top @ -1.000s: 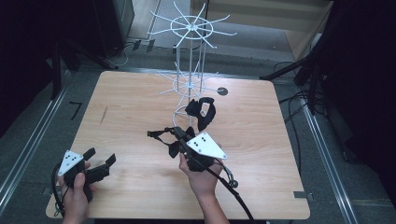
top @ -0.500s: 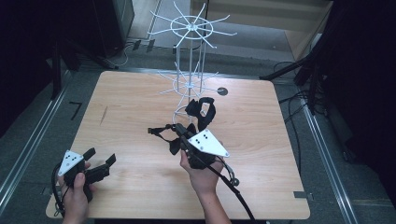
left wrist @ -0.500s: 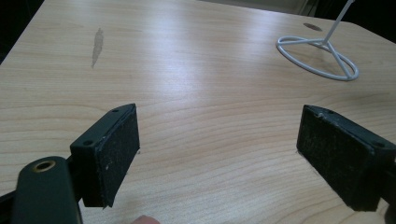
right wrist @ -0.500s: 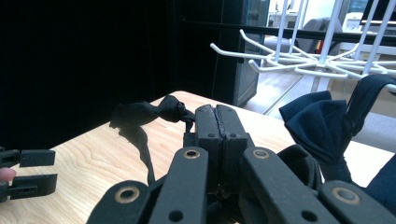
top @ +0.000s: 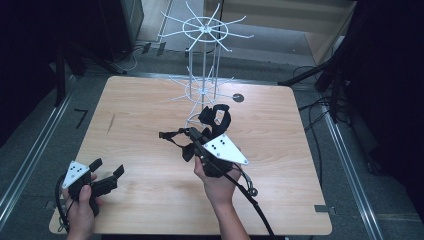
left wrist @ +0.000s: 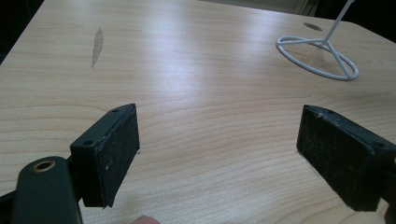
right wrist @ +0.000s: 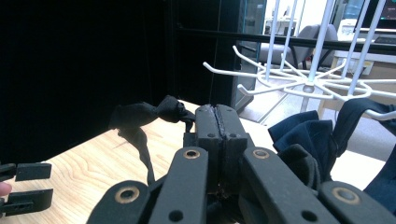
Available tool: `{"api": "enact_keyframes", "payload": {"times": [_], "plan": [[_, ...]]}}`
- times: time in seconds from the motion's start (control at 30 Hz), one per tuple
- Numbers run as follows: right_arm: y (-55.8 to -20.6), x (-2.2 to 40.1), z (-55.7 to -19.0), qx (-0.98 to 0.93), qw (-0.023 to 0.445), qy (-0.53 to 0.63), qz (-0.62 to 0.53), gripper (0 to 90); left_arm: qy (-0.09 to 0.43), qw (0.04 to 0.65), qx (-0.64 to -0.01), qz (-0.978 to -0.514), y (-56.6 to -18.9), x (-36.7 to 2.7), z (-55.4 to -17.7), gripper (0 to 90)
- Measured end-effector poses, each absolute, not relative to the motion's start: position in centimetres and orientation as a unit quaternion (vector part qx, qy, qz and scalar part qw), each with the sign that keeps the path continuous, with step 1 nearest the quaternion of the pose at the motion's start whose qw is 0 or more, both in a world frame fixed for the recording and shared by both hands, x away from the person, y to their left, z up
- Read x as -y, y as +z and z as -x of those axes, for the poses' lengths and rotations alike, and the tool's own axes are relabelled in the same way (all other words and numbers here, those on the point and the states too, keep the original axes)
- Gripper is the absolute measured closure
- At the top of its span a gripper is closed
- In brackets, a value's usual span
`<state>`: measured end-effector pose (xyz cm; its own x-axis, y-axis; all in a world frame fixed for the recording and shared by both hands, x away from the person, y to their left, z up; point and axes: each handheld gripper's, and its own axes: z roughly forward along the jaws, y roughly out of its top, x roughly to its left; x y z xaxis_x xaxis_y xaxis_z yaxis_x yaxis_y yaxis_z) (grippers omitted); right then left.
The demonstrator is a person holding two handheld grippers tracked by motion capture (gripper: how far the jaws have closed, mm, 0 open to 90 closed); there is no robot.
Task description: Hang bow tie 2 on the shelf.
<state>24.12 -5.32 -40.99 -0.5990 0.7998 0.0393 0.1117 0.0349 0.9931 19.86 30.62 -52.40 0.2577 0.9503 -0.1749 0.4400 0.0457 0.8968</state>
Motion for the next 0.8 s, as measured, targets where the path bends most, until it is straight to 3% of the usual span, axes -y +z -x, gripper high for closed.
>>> {"api": "enact_keyframes", "payload": {"times": [0.8], "plan": [[-39.6,5.7,-25.3,-0.652,0.302,0.601,-0.349,90.0,0.268,0.476,-0.548,-0.634,-52.4,-30.6,-19.9,14.0]]}}
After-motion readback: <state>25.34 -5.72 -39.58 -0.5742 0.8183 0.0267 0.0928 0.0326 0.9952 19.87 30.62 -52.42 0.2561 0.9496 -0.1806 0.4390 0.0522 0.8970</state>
